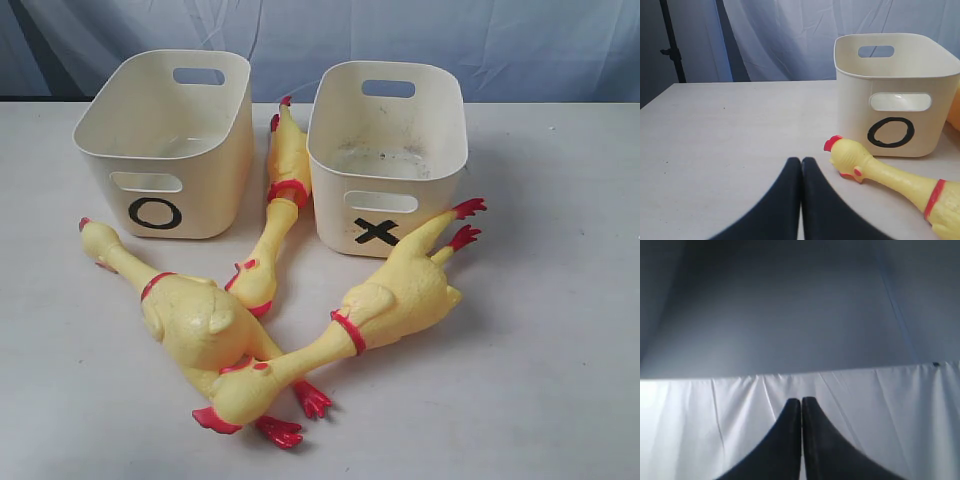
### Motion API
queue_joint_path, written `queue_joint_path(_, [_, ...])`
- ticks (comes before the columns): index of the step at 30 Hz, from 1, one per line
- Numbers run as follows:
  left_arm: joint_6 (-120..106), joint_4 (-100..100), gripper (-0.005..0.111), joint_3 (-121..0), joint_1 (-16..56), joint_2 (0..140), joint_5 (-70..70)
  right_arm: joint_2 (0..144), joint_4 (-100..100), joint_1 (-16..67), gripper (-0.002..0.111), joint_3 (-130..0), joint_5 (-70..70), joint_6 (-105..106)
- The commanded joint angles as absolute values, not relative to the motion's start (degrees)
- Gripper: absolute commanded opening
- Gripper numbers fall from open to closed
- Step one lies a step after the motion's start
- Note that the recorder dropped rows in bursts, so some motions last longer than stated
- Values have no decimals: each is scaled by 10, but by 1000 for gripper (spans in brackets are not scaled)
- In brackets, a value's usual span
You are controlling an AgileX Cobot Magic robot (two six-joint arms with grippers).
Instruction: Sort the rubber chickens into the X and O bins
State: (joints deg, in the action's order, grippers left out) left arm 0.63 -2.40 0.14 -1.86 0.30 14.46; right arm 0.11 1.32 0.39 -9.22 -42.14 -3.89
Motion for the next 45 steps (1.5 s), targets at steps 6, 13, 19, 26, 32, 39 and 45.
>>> queue_joint_path(6, [10, -23, 0, 0, -17, 0, 137, 0, 39, 72, 1, -296, -508, -177])
queue_joint_path(13, [10, -23, 0, 0, -17, 0, 137, 56, 240, 103, 1, -509, -133, -290])
queue_joint_path(19, [10, -23, 0, 0, -17, 0, 137, 224, 196, 190, 1, -617, 143, -320])
queue_joint_path(26, [10, -23, 0, 0, -17, 0, 137, 410, 31, 263, 1, -644, 421, -97])
queue_joint_path(32, [10, -23, 0, 0, -17, 0, 137, 533, -151, 305, 1, -643, 503, 204])
queue_joint_path(39, [10, -23, 0, 0, -17, 0, 137, 631, -212, 310, 1, -643, 493, 288])
queue_joint_path(45, [10, -23, 0, 0, -17, 0, 137, 698, -171, 310, 1, -643, 421, 338])
